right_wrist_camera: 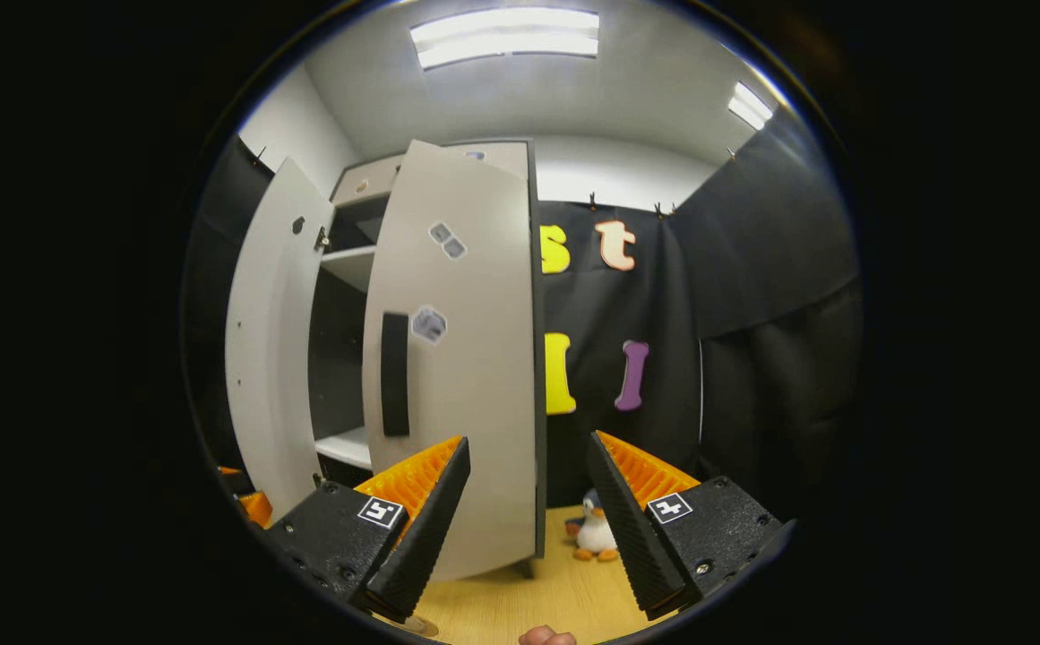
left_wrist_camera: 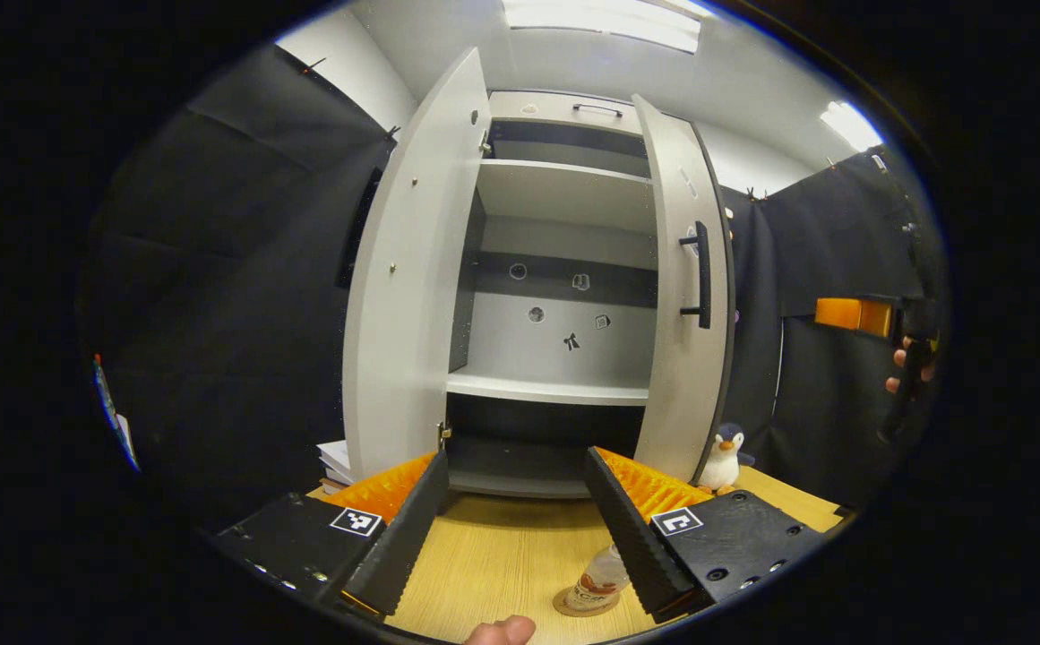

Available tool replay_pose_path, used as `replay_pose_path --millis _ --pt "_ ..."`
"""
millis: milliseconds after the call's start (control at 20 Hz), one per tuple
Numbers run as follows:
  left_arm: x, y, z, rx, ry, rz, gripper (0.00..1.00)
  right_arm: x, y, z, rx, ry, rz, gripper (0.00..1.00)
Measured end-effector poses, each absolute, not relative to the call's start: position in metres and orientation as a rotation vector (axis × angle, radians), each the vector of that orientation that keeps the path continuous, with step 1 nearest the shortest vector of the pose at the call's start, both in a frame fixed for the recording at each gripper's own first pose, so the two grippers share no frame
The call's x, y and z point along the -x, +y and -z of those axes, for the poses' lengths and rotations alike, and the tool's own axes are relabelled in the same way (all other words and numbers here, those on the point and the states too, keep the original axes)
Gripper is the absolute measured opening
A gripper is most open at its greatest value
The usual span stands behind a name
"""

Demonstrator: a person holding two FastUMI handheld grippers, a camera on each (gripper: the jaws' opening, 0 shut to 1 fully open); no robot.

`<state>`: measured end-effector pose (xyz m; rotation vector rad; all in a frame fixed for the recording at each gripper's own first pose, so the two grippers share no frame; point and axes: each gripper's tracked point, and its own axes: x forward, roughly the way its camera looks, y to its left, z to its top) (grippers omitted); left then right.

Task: Grasp the bottle in the cabinet with the left hand and place it on the coaster, then close the right door with the right hand and the left door with the left hand.

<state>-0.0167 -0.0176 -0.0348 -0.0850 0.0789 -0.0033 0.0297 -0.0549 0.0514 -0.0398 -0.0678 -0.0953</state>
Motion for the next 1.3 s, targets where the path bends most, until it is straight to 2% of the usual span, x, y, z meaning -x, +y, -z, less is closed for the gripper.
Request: replay_pose_path --millis 50,100,350,400,450,800,1100,1200,1250,1300 --pt "0.016 -0.021 0.036 0.085 0.082 0.014 0.90 -0.026 -0.055 -0.041 0.031 -0.052 0.100 0.81" --pt "0.015 -0.025 0.037 0.086 0.085 0.024 0.93 -0.022 -0.054 -0.032 0.019 -0.039 0.098 0.82" --pt "0.016 -0.039 0.040 0.087 0.099 0.058 0.93 -0.010 -0.056 0.005 0.058 -0.011 0.084 0.82" --pt "0.016 -0.040 0.041 0.084 0.101 0.058 0.90 -0.008 -0.057 0.012 0.061 -0.003 0.083 0.82" --pt "0.017 -0.041 0.042 0.083 0.105 0.058 0.93 -0.006 -0.056 0.018 0.057 0.007 0.082 0.82" --pt "0.020 -0.048 0.039 0.109 0.118 0.066 0.93 -0.002 -0.055 0.020 0.020 0.014 0.068 0.82" --pt "0.020 -0.021 -0.022 0.186 0.015 0.051 0.94 -0.006 -0.052 -0.008 0.004 -0.049 0.063 0.82" --pt "0.024 0.004 -0.049 0.212 -0.033 0.012 0.96 -0.008 -0.047 -0.016 0.014 -0.076 0.037 0.82" --pt "0.025 0.020 -0.062 0.234 -0.061 -0.011 0.93 -0.011 -0.047 -0.019 0.025 -0.083 0.032 0.82" --pt "0.027 0.036 -0.074 0.255 -0.085 -0.036 0.96 -0.013 -0.049 -0.019 0.038 -0.081 0.028 0.82"
